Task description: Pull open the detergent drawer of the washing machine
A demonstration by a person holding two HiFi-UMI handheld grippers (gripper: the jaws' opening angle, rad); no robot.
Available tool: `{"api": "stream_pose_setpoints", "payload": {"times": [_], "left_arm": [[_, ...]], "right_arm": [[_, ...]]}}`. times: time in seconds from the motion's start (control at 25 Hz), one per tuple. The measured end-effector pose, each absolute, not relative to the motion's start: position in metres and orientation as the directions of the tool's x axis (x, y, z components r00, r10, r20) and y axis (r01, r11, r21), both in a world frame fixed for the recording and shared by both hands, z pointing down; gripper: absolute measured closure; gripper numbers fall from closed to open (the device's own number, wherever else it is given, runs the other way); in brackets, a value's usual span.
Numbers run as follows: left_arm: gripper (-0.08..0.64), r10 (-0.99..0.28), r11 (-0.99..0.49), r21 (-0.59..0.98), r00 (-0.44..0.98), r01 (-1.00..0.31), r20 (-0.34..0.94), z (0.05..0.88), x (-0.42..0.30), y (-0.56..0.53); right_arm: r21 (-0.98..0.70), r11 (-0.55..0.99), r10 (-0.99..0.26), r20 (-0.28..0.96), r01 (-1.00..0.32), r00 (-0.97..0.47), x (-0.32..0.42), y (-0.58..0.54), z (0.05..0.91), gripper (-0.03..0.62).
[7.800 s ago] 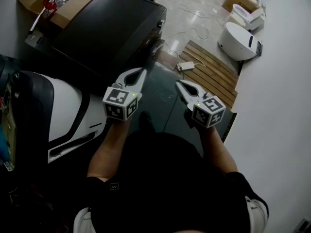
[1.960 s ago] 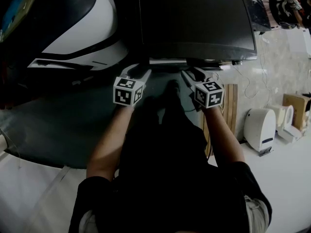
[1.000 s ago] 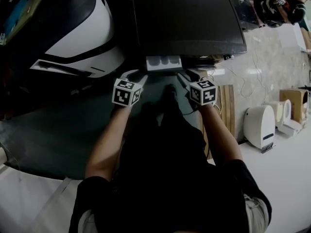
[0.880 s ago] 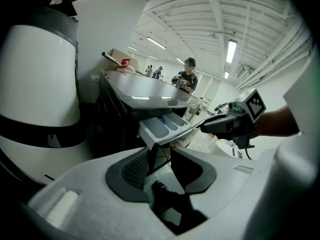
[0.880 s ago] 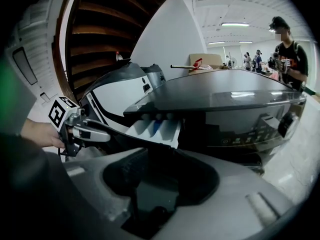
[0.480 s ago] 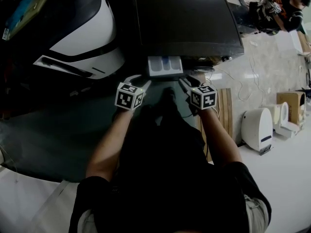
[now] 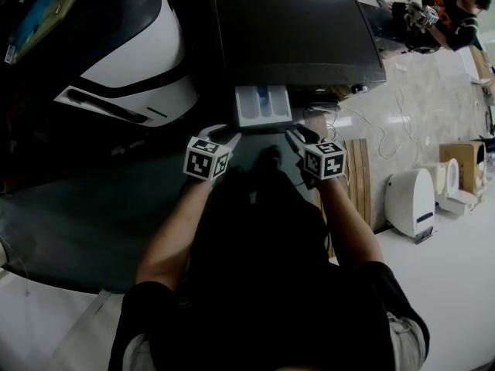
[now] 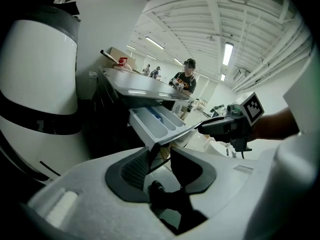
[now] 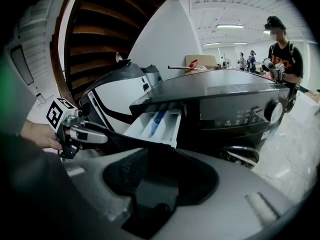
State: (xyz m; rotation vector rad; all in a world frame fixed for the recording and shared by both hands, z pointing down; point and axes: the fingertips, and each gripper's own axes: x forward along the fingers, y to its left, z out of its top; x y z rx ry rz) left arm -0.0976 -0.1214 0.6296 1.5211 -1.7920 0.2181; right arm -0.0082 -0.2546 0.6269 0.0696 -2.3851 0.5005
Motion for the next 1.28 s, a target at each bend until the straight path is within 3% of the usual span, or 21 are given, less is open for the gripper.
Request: {"api": "stream_pose_setpoints", "payload": {"times": [0.64, 1.28], "left_arm": [[0.411, -0.745, 0.387, 0.330, -0.081, -0.861, 0.662, 0.628, -0.097, -0.120], [0.454, -0.756, 0.435, 0.292, -0.169, -0.852, 0.633, 0.581, -0.071, -0.116]], "right_arm": [[-0.420, 0.901, 0.209, 0.641, -0.110, -0.739, 0.001, -0.256, 0.624, 0.436], [-0.454, 0.891, 0.271, 0.564, -0.019, -0.780, 0.029, -0.262, 0.585, 0.436]]}}
